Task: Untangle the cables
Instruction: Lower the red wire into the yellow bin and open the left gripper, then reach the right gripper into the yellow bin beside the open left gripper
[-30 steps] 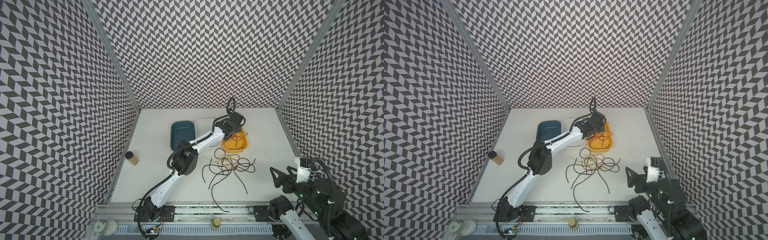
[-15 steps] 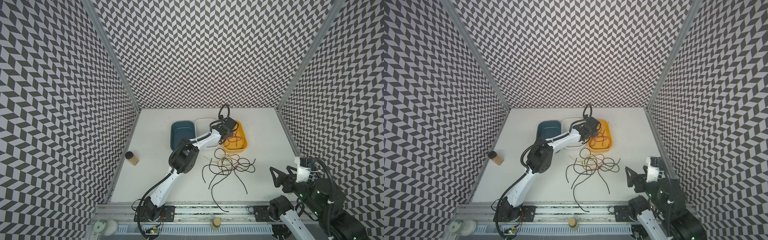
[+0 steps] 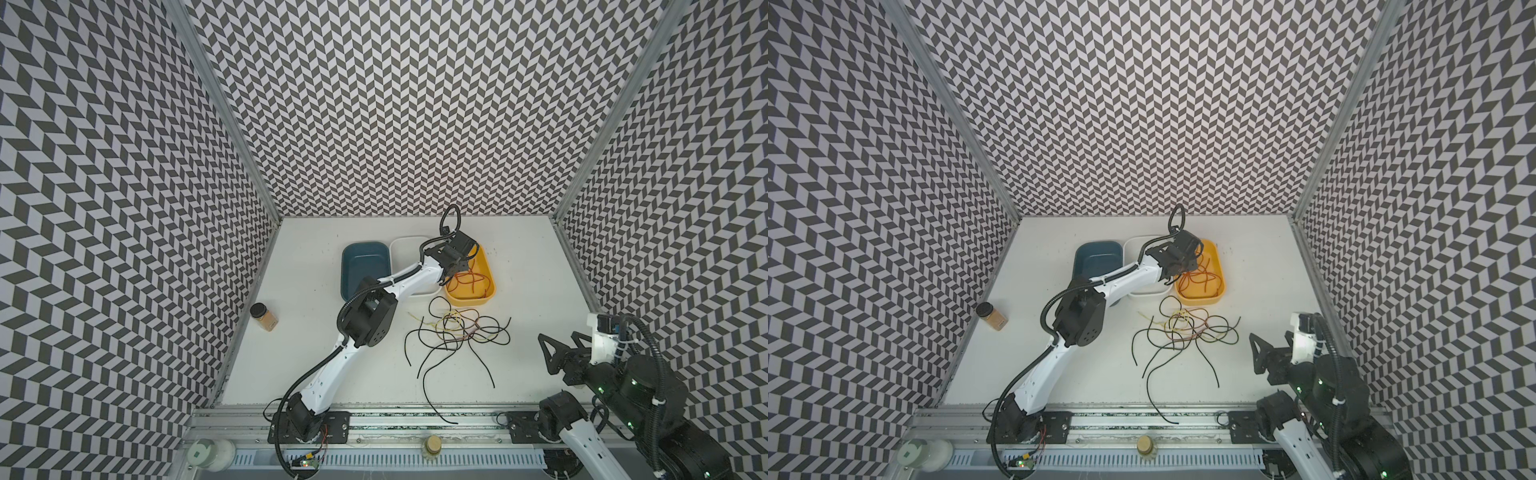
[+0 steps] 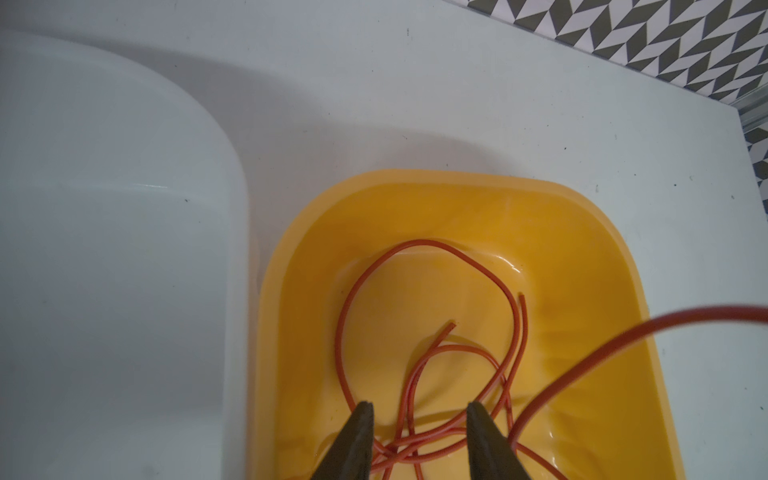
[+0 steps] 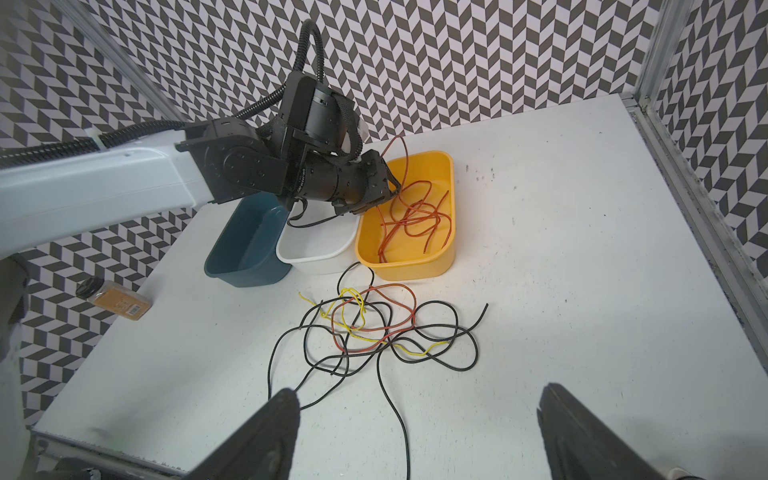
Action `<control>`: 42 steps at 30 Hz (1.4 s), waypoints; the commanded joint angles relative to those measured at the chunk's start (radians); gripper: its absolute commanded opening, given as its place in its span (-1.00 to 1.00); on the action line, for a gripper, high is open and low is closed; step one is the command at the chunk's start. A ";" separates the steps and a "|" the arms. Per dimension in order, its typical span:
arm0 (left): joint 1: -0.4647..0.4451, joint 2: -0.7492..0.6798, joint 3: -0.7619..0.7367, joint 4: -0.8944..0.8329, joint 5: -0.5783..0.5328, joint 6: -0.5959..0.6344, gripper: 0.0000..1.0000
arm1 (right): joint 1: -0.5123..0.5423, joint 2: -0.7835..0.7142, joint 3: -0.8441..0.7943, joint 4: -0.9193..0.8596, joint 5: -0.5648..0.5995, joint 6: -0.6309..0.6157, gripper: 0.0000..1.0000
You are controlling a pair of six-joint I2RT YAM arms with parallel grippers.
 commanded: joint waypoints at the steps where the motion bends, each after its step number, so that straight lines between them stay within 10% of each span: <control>1: -0.006 -0.062 0.032 -0.021 -0.019 0.006 -0.06 | 0.006 0.010 -0.005 0.044 -0.007 -0.006 0.80; 22: -0.046 -0.153 0.082 -0.057 0.001 0.054 0.22 | 0.004 0.021 -0.006 0.044 -0.015 -0.007 0.79; 42: -0.056 -0.079 0.010 -0.127 0.119 0.070 -0.84 | 0.006 0.434 0.082 0.321 -0.134 0.149 0.76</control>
